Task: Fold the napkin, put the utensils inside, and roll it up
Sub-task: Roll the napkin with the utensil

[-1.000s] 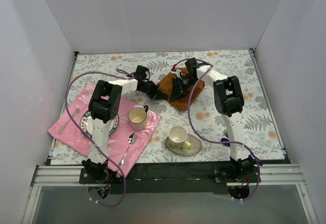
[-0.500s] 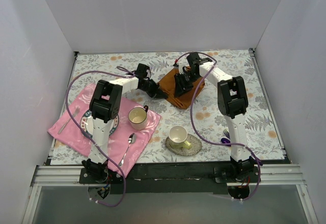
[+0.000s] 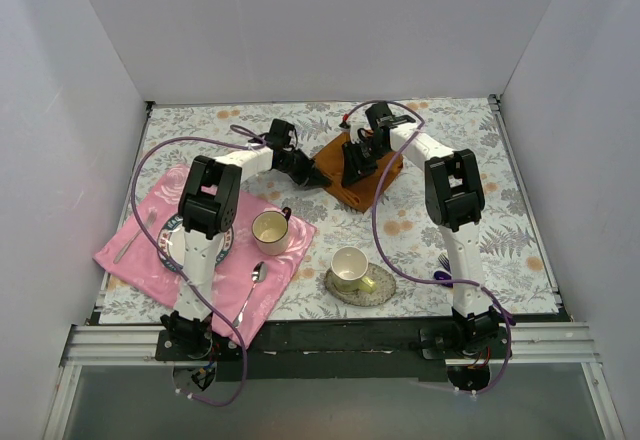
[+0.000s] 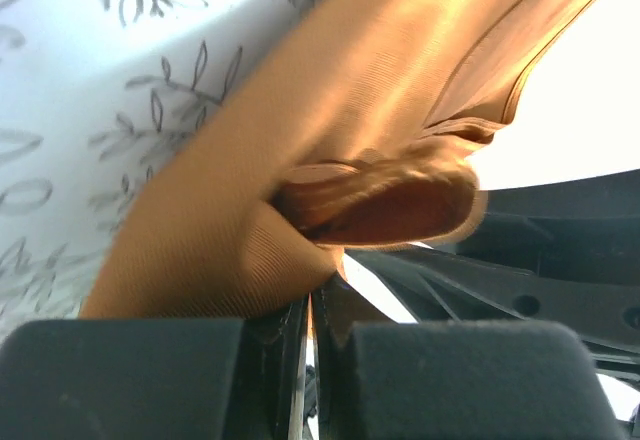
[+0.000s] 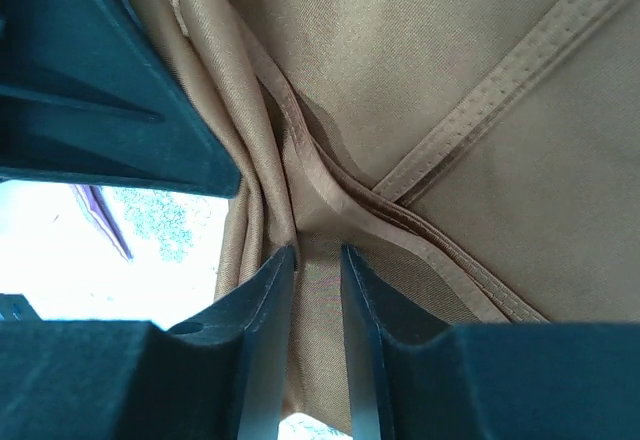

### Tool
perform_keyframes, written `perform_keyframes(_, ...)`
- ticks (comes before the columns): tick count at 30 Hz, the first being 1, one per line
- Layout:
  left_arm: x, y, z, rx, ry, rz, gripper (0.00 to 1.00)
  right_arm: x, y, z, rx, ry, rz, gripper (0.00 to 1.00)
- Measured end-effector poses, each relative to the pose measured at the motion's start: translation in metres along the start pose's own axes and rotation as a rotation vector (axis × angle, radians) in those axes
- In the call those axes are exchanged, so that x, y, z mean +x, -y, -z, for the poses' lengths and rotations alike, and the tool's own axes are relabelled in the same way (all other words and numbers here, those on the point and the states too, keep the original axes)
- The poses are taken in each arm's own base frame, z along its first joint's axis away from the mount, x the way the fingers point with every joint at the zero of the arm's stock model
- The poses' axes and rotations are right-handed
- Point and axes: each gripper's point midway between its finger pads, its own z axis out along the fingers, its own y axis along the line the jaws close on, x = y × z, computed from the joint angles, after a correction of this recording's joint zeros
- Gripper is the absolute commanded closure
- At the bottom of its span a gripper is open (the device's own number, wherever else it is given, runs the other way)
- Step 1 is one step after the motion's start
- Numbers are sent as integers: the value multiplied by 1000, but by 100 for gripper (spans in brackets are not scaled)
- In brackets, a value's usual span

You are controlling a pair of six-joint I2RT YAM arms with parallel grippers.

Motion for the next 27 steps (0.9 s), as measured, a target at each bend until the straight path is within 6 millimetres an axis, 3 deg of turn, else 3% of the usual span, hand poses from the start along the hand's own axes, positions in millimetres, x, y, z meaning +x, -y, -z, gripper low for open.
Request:
perform_keyframes(7,-2,0,-11,6,-20,11,100,0,0,0,-1,3,-1,67)
perform_keyframes(22,-3,18,-11,35,-7,-3,100,1,4,-1,-7,2,9,72)
perform_keyframes(27,-7,23,-18,50,-8,-6,100,1,4,-1,-7,0,15,66)
